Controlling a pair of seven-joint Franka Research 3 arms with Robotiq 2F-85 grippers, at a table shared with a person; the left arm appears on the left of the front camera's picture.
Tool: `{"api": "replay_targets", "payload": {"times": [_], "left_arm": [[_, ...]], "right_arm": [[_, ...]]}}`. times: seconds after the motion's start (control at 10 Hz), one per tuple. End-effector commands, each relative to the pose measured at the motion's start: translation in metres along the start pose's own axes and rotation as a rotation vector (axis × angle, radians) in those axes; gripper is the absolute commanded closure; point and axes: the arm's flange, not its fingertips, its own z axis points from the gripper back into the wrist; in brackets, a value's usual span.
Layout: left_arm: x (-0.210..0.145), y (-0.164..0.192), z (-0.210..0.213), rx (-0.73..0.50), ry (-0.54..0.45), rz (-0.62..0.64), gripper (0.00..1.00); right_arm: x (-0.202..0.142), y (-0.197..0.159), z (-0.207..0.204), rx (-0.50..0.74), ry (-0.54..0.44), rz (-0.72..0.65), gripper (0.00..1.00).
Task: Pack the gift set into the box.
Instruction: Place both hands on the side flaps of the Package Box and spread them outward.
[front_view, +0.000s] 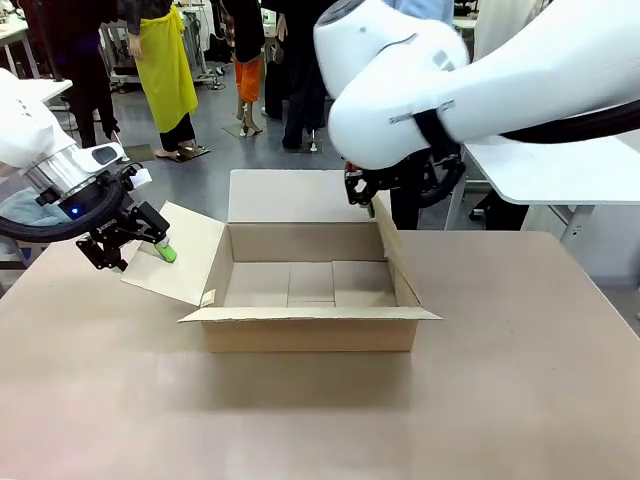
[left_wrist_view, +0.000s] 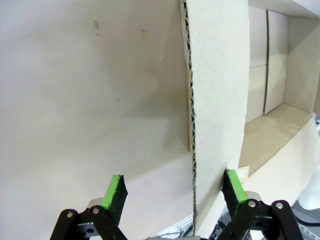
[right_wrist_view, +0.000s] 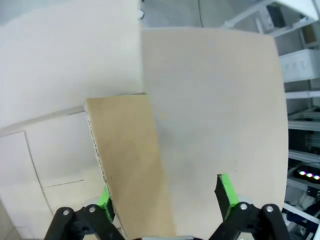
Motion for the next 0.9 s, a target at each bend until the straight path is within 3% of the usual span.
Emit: {"api": "replay_targets", "payload": {"times": [0.0,0.4,0.6,0.7,0.8], "left_arm": [[-0.003,0.000,0.001,0.020,-0.005,0.003,0.00],[-0.003,0.000,0.001,0.020,-0.005,0.003,0.00],[-0.003,0.000,0.001,0.020,-0.005,0.003,0.00],[-0.003,0.000,0.001,0.020,-0.005,0.003,0.00],[-0.003,0.000,0.001,0.020,-0.005,0.003,0.00]], "right_arm": [[-0.009,-0.048,-0.016,0.130,0.043,0.002,0.00],[-0.006,-0.157,-0.075,0.432,0.082,-0.089,0.00],[-0.001,-0.185,-0.107,0.629,0.089,-0.058,0.00],[0.000,-0.173,-0.131,0.655,0.174,0.021,0.00],[0.004,-0.181,-0.098,0.490,0.064,-0.129,0.00]]}}
